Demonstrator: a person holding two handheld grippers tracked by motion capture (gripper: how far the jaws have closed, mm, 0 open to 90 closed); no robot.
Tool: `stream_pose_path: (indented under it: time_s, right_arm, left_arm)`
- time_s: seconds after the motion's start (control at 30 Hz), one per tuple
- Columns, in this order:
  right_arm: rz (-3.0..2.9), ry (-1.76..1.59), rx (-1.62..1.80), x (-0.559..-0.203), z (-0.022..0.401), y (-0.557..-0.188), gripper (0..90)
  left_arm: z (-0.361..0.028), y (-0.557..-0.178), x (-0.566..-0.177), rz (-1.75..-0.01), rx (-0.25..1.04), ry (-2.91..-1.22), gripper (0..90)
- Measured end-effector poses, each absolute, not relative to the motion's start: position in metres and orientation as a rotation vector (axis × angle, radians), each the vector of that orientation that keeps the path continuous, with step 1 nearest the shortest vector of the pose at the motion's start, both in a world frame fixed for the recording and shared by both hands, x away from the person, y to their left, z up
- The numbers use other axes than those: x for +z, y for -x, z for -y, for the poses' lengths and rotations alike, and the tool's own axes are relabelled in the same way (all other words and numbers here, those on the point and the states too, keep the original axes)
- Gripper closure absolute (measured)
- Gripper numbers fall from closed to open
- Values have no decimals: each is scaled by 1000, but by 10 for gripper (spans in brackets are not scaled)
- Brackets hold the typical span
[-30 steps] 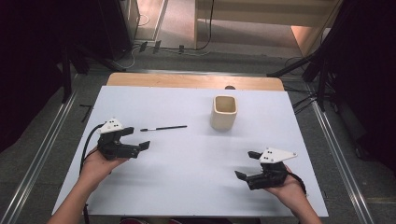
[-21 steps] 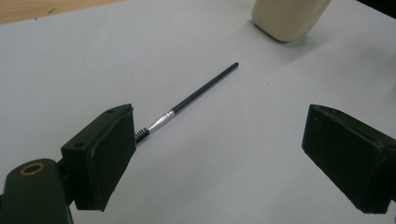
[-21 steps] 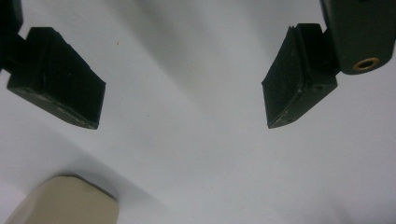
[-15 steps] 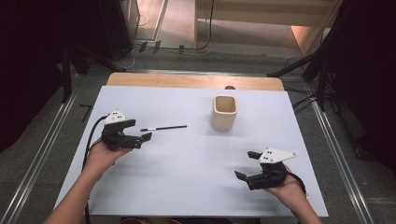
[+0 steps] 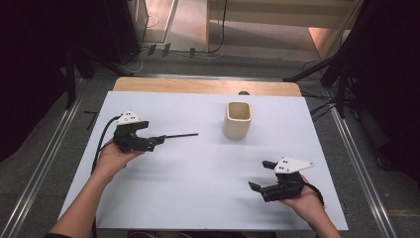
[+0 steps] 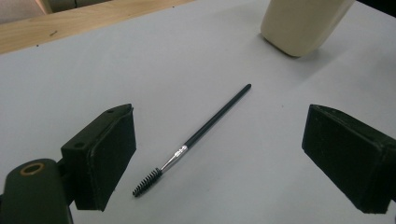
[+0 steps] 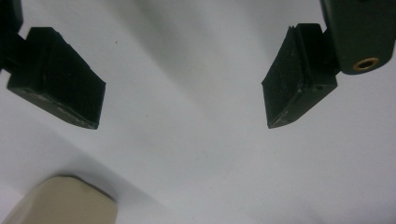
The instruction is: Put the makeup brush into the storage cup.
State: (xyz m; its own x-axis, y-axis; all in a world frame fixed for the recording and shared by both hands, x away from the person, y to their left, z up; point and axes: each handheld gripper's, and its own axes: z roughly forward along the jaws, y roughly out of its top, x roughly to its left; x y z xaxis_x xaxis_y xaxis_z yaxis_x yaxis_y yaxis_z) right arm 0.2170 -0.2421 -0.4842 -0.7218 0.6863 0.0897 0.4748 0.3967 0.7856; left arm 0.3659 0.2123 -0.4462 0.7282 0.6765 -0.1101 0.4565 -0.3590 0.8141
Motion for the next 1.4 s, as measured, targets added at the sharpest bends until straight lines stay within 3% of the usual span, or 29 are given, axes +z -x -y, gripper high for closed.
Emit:
stream_pose_path:
  time_s: [0.27, 0.73, 1.4]
  right_arm:
    - [-2405, -1026, 1237, -484, 242, -217, 138]
    - [-2402, -1001, 1249, -483, 242, -216, 139]
    - [-2413, -994, 1269, -484, 240, -217, 139]
  left_arm:
    - [-205, -382, -445, -832, 291, -2020, 100]
    - [-201, -400, -445, -570, 155, -2064, 100]
    - [-202, -423, -445, -412, 60, -2029, 101]
